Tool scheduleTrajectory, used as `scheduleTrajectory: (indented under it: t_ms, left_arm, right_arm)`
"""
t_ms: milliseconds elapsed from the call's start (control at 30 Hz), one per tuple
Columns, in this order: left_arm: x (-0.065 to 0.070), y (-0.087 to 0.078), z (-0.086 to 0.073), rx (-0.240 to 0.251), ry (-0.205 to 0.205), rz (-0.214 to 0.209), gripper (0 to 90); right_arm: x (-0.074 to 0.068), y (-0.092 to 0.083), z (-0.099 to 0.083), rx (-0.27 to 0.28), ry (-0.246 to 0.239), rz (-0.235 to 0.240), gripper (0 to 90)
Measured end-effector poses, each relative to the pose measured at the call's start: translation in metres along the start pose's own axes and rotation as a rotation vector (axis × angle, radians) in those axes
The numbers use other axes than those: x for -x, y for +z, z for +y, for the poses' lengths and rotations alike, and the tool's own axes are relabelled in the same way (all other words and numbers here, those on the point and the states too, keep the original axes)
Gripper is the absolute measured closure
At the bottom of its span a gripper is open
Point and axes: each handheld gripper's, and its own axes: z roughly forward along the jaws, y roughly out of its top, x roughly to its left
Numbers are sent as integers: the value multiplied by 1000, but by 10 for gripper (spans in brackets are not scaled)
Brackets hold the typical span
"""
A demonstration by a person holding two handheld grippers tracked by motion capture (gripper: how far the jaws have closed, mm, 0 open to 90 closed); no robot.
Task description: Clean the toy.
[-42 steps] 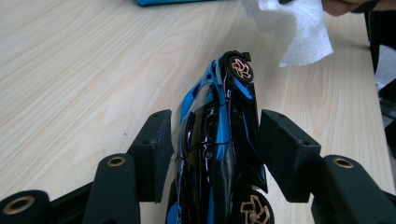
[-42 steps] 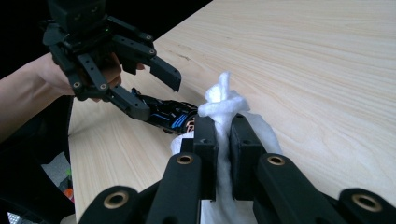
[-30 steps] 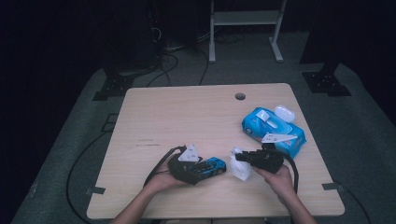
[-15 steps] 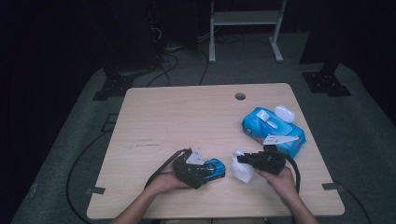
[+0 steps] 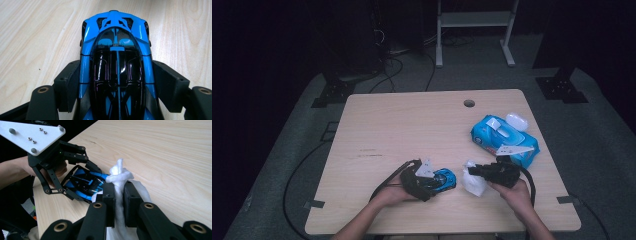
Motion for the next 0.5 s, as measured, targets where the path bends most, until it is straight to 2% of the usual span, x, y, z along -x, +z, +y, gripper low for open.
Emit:
scheduleTrajectory:
  t_ms: [133, 267, 400, 433, 500]
  left_arm:
    - [-3, 0, 4, 7, -2, 15, 280]
    - [-15, -3, 12, 10, 3, 37, 280]
    - [-26, -3, 16, 20, -20, 54, 280]
    - [-34, -2, 16, 18, -42, 82, 280]
    - [-42, -1, 16, 15, -51, 93, 280]
  right_arm:
    - [4, -5, -2, 1, 4, -12, 812]
    - [6, -8, -2, 3, 6, -20, 813]
    - [9, -11, -3, 5, 7, -34, 812]
    - [12, -13, -3, 1, 13, -49, 812]
    - [16, -15, -4, -6, 5, -76, 812]
